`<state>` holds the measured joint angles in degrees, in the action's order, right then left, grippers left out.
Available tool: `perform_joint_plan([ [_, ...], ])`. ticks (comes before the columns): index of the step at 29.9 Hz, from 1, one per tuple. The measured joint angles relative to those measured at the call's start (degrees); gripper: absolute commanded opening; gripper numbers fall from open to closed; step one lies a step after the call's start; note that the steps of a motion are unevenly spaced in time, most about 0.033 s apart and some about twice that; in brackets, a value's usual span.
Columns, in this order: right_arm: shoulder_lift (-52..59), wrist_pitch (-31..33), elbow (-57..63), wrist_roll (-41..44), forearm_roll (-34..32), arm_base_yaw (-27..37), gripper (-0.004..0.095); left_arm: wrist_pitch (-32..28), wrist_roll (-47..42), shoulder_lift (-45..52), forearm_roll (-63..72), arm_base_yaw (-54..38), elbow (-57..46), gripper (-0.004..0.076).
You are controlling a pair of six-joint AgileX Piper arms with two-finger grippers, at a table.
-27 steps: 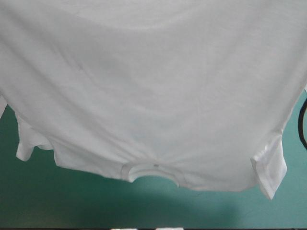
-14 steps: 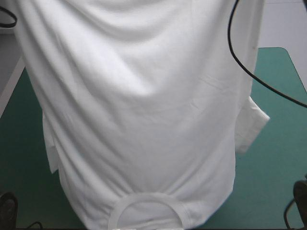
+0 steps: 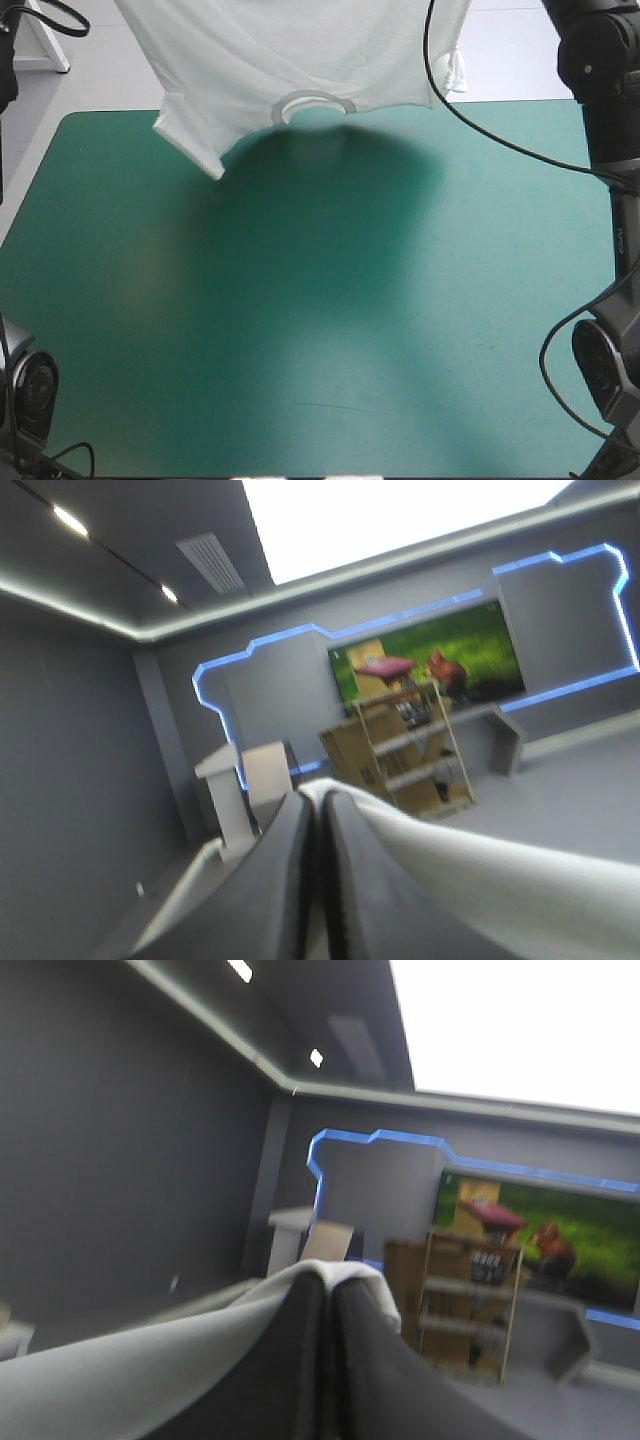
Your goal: Fold the cloth
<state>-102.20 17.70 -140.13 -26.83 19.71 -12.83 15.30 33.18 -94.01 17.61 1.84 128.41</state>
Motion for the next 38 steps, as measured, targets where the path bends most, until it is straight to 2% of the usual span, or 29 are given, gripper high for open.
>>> perform_joint_plan([
  [3,-0.59,14.2,-0.05,4.92,-3.04,1.49,-0.0017,8.41,0.0,-0.42,0.03,0.0,0.0,0.0019],
  [9,-7.79,43.7,-0.11,17.52,-7.76,5.6,-0.0017,29.59,-0.4,-4.5,-0.09,0.0,-0.3,0.0019],
  [11,-10.79,49.79,1.19,19.69,-8.34,6.2,-0.0017,35.52,-2.21,-6.97,-0.13,0.0,-2.19,0.0019],
  [14,-11.77,51.81,7.3,21.12,-8.34,6.29,-0.0017,38.8,-3.73,-9.28,-0.19,0.0,-9.78,0.0019],
  [19,-5.91,51.57,27.51,21.12,-8.23,6.29,-0.0017,37.99,-4.12,-7.35,-0.84,0.0,-32.3,0.0019],
  [24,7.25,49.41,54.7,18.98,-8.68,4.93,-0.0017,35.07,-7.15,5.83,-1.45,0.0,-57.43,0.0019],
  [28,17.55,47.74,73.08,18.94,-8.64,1.33,-0.0015,36.86,-10.65,17.3,-3.83,0.0,-71.69,0.0019],
  [32,26.54,47.88,86.19,21.42,-8.72,-3.03,-0.0015,41.89,-14.72,23.48,-7.85,0.0,-78.9,0.0019],
  [38,34.7,49.11,93.41,25.46,-9.15,-7.55,-0.0015,50.01,-17.85,26.68,-9.92,0.0,-80.18,0.002],
])
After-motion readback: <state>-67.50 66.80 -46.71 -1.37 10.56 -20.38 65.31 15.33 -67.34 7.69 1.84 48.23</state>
